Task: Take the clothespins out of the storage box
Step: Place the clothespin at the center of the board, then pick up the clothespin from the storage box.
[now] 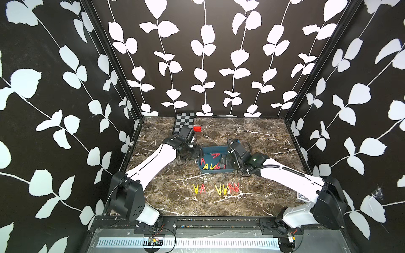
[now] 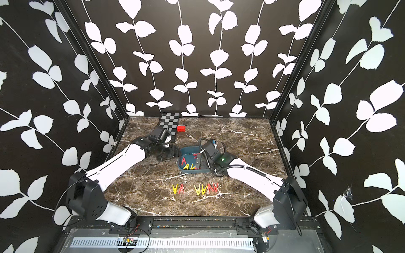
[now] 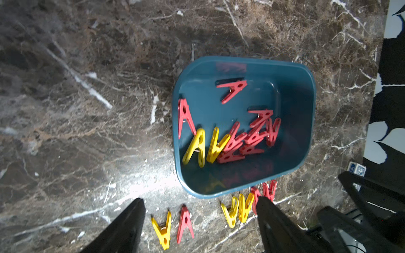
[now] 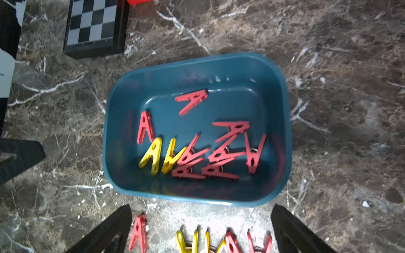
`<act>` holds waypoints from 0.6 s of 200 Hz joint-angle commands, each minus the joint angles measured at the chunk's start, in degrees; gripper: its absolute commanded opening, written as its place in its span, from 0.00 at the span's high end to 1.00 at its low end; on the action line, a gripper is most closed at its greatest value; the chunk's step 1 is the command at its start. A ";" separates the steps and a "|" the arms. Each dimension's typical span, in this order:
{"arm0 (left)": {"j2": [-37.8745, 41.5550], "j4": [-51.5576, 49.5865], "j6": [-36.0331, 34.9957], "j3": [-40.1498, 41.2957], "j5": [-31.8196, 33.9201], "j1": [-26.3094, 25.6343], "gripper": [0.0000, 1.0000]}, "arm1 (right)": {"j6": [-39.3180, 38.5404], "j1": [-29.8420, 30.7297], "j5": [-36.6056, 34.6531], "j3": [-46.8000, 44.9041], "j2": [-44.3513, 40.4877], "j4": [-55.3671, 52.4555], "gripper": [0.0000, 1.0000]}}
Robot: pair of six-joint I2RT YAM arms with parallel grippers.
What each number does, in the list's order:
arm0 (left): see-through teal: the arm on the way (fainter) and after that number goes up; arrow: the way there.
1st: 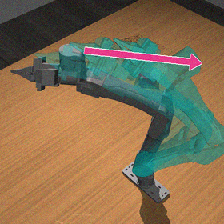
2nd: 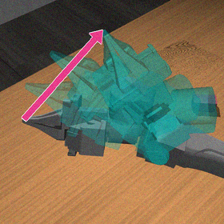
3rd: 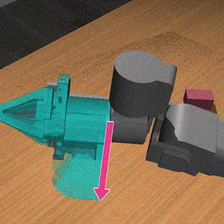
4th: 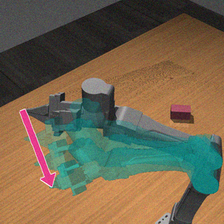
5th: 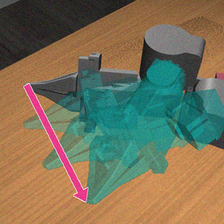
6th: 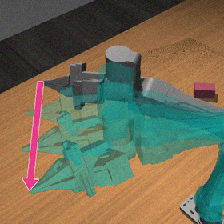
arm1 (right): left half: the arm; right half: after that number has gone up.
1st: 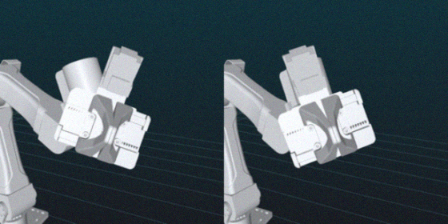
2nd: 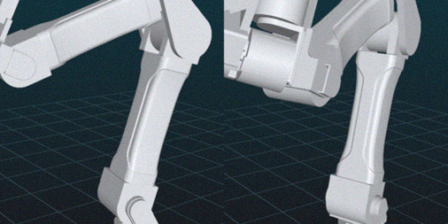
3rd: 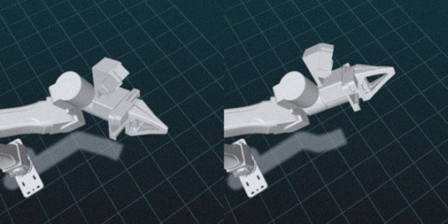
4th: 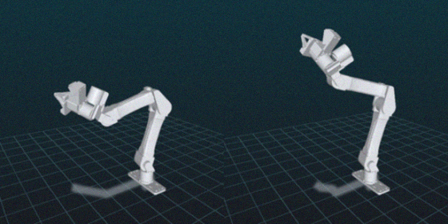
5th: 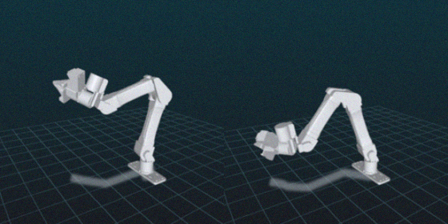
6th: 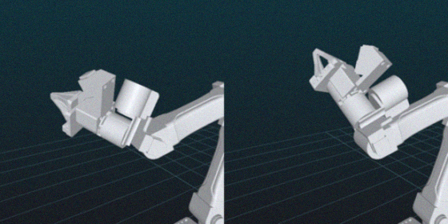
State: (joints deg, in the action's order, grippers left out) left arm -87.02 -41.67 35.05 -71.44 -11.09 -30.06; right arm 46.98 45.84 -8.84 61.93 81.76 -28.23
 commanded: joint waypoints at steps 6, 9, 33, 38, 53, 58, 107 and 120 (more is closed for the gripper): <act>-3.26 0.05 -0.32 -3.85 0.65 -2.03 0.23 | -4.08 -3.69 3.44 0.28 -0.28 1.17 0.01; -3.86 0.03 -0.41 -4.26 0.71 -2.25 0.23 | -4.35 -4.02 3.65 0.25 -0.15 1.16 0.01; -8.33 -0.67 -0.94 -7.27 1.50 -3.95 0.28 | -6.21 -6.72 5.32 0.79 0.55 0.54 0.01; -9.17 -0.70 -1.23 -7.98 1.64 -4.27 0.28 | -6.58 -7.24 5.69 0.79 0.54 0.51 0.01; -11.72 -1.03 -2.57 -10.00 2.55 -5.41 0.30 | -7.46 -8.76 6.64 0.78 0.61 0.65 0.01; -12.52 -1.04 -3.25 -10.67 2.94 -5.81 0.31 | -7.71 -9.30 7.05 0.75 0.55 0.65 0.01; -20.98 -2.52 -14.00 -17.64 5.82 -8.04 0.44 | -9.09 -12.83 10.44 1.08 0.75 1.51 0.01; -23.38 -3.58 -16.48 -19.74 5.82 -8.21 0.47 | -9.19 -13.12 10.80 1.39 0.95 1.41 0.01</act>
State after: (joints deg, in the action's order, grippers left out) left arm -107.96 -42.48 25.67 -87.39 -7.03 -37.80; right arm 38.89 33.45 0.16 61.93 81.91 -27.55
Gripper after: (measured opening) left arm 0.548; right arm 0.990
